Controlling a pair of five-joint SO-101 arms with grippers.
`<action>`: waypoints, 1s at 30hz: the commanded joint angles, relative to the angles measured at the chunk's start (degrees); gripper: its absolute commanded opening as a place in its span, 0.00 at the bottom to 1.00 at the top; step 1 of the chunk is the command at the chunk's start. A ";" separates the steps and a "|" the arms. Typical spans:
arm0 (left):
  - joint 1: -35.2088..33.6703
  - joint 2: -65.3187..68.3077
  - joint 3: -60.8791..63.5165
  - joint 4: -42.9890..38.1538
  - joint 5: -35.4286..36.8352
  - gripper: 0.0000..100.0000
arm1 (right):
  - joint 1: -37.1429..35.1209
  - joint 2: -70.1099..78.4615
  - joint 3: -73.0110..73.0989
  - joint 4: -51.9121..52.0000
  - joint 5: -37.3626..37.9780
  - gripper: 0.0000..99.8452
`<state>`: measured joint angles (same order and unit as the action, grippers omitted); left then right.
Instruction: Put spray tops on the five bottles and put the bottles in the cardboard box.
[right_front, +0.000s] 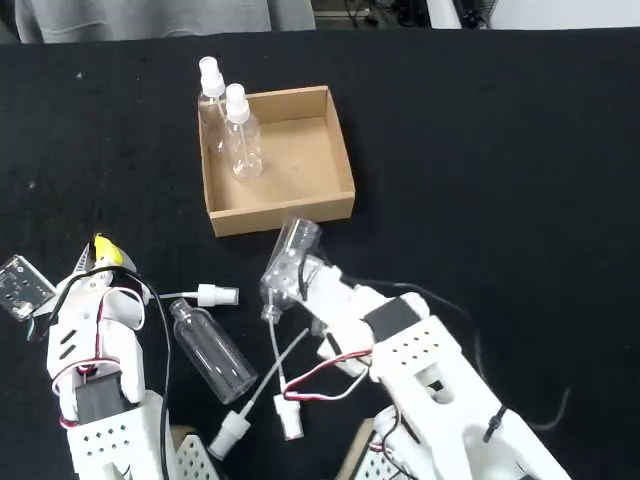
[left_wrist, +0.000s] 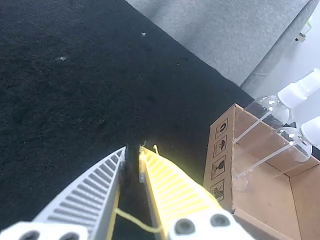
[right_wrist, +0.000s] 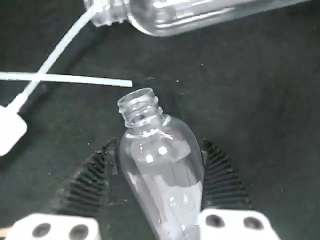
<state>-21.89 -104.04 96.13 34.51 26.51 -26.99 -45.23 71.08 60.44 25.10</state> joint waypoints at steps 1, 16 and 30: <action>-0.66 -0.26 1.27 -0.88 -0.53 0.04 | 6.24 -1.27 -4.70 0.09 -1.58 0.12; -0.66 -0.26 1.27 -0.88 -0.53 0.04 | 13.01 3.65 -13.85 4.22 -4.40 0.12; -0.66 -0.26 1.27 -0.88 -0.53 0.04 | 8.88 26.33 -27.21 4.92 -6.68 0.18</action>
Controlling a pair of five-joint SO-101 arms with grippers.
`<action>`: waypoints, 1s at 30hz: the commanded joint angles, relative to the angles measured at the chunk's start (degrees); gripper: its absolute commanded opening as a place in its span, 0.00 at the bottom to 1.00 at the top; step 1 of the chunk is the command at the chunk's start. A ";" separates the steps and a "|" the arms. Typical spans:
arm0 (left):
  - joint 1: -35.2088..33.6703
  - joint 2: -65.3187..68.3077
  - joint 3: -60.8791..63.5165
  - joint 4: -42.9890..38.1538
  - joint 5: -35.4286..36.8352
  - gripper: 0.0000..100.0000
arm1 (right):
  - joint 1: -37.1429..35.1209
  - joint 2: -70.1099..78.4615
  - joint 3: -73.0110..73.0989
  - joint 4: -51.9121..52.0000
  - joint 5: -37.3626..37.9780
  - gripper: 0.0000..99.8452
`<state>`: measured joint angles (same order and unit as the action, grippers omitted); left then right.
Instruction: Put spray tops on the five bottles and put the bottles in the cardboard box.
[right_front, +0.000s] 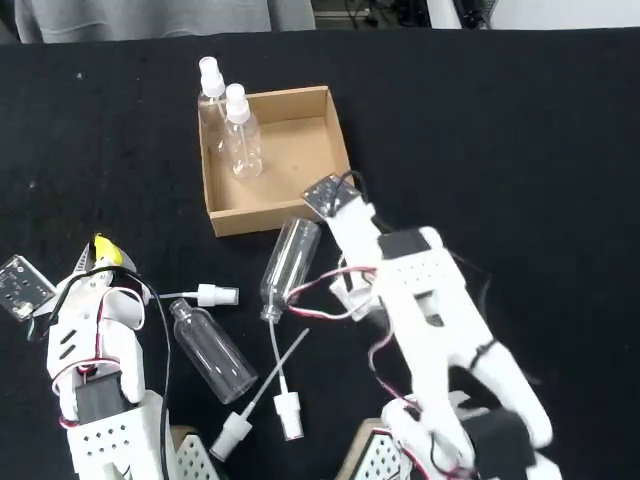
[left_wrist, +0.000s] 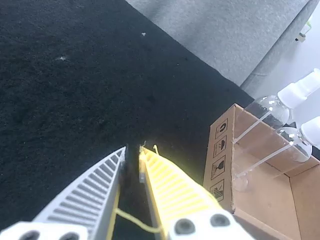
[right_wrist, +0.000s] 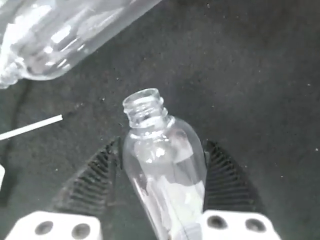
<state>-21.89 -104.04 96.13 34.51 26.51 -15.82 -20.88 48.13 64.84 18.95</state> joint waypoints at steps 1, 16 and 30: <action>-0.66 -0.26 1.27 -0.88 -0.53 0.04 | -2.81 3.03 -4.70 0.53 -0.53 0.21; -0.66 -0.26 1.27 -0.88 -0.53 0.04 | -5.01 9.54 -5.85 2.46 10.55 0.33; -0.75 -0.26 1.27 -0.88 -0.53 0.04 | -4.75 9.63 -5.49 2.20 18.46 0.29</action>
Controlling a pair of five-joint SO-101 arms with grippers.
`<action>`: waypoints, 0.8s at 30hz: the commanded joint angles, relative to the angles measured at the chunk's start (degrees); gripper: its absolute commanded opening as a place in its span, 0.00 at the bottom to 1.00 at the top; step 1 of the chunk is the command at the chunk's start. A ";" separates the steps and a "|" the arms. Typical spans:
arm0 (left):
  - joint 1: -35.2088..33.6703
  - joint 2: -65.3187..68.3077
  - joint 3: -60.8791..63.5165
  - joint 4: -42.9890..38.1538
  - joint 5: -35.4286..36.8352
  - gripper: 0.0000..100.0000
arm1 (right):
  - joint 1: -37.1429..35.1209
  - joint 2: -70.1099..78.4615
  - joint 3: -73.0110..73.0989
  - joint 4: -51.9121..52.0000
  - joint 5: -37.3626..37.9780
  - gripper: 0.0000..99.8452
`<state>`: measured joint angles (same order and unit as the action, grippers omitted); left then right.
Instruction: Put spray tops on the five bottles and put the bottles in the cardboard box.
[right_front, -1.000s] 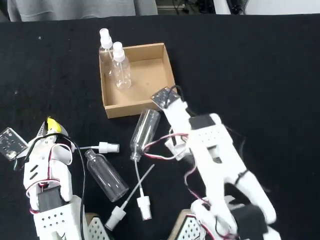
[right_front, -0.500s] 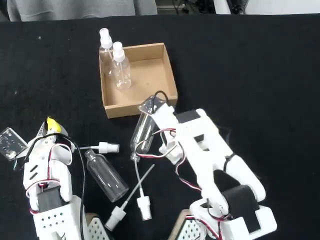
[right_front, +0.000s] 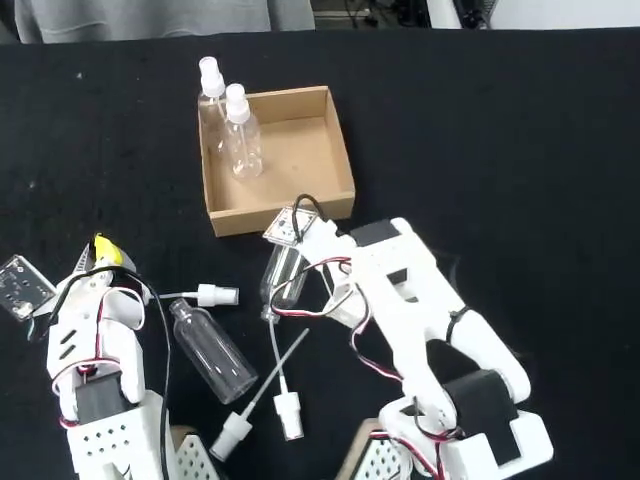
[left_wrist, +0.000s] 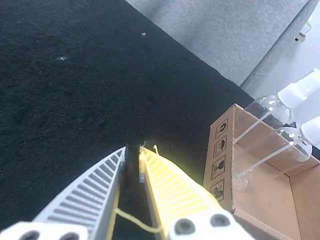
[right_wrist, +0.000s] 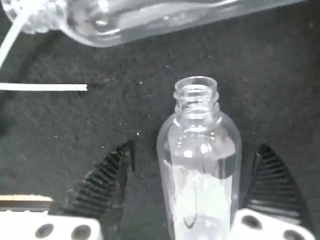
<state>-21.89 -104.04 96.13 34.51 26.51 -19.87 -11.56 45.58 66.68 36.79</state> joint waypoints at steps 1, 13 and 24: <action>-0.75 -0.26 1.27 -0.88 -0.53 0.04 | -0.70 0.31 -2.95 0.35 0.62 0.27; -0.75 -0.26 1.27 -0.88 -0.53 0.04 | -0.53 0.13 -1.71 -2.81 0.09 0.11; -0.75 -0.26 1.27 -0.88 -0.53 0.04 | -0.62 -0.31 -6.81 1.76 -2.90 0.08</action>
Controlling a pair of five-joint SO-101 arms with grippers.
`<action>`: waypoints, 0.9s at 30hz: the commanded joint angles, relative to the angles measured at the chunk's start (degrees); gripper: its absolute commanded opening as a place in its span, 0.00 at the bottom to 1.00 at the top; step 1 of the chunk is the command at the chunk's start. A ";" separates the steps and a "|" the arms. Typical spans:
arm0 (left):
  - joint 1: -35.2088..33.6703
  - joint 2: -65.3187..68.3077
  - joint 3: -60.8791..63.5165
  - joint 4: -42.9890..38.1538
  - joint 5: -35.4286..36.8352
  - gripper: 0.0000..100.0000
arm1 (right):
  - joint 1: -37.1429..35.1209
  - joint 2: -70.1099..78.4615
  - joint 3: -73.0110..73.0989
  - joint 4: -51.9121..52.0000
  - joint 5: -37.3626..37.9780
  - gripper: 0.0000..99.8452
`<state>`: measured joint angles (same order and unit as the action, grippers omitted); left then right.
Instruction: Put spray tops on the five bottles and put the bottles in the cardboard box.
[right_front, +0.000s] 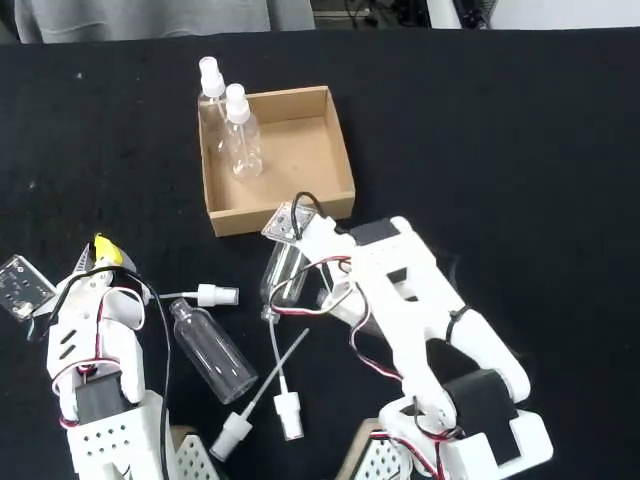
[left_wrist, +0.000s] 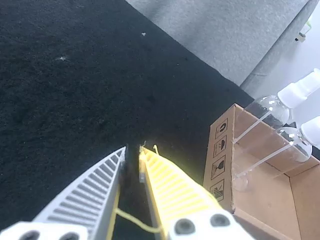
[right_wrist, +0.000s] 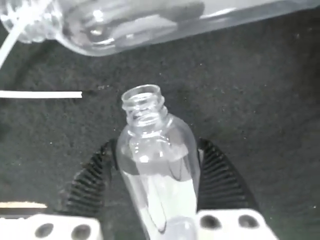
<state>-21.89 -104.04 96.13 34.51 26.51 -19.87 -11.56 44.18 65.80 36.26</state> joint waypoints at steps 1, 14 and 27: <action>-0.75 -0.26 1.27 -0.88 -0.53 0.04 | -0.62 -0.31 -6.90 3.87 -3.43 0.08; -0.75 -0.26 1.27 -0.88 -0.53 0.04 | -0.97 -0.31 -19.82 14.86 -11.60 0.07; -0.40 -0.26 1.27 -0.88 -0.53 0.04 | -1.05 -7.43 -28.79 22.42 -12.66 0.07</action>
<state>-21.89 -104.04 96.13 34.51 26.51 -19.87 -12.62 18.42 87.52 24.31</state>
